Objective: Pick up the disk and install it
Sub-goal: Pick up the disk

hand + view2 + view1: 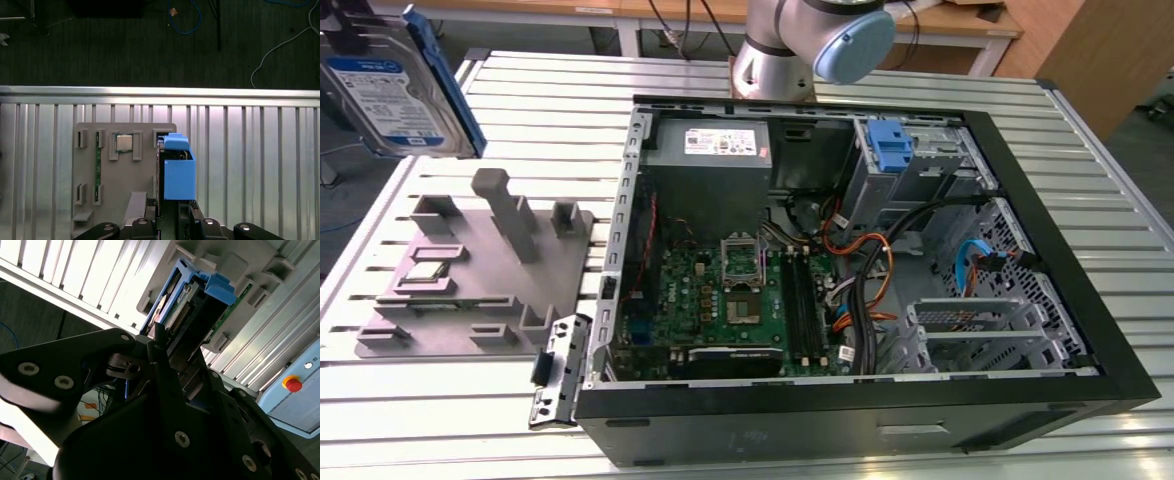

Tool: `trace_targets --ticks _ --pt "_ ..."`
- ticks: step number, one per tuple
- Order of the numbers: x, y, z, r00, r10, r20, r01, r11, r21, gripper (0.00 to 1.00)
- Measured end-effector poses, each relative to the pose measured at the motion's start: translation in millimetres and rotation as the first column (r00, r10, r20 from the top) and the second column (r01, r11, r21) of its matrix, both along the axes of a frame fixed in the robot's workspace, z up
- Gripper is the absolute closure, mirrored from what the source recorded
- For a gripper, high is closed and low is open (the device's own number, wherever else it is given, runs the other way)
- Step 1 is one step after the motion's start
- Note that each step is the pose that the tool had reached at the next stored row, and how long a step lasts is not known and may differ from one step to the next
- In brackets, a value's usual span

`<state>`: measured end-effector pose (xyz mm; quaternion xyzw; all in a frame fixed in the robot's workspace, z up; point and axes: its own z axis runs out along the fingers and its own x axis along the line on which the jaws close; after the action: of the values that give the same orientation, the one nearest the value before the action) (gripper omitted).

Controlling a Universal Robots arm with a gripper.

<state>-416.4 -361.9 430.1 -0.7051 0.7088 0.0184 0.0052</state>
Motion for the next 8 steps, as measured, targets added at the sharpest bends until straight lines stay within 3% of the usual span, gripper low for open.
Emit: trace_targets --ticks 8 --pt "0.0 0.0 7.2 1.0 0.0 0.0003 0.0 1.0 0.0002 0.65"
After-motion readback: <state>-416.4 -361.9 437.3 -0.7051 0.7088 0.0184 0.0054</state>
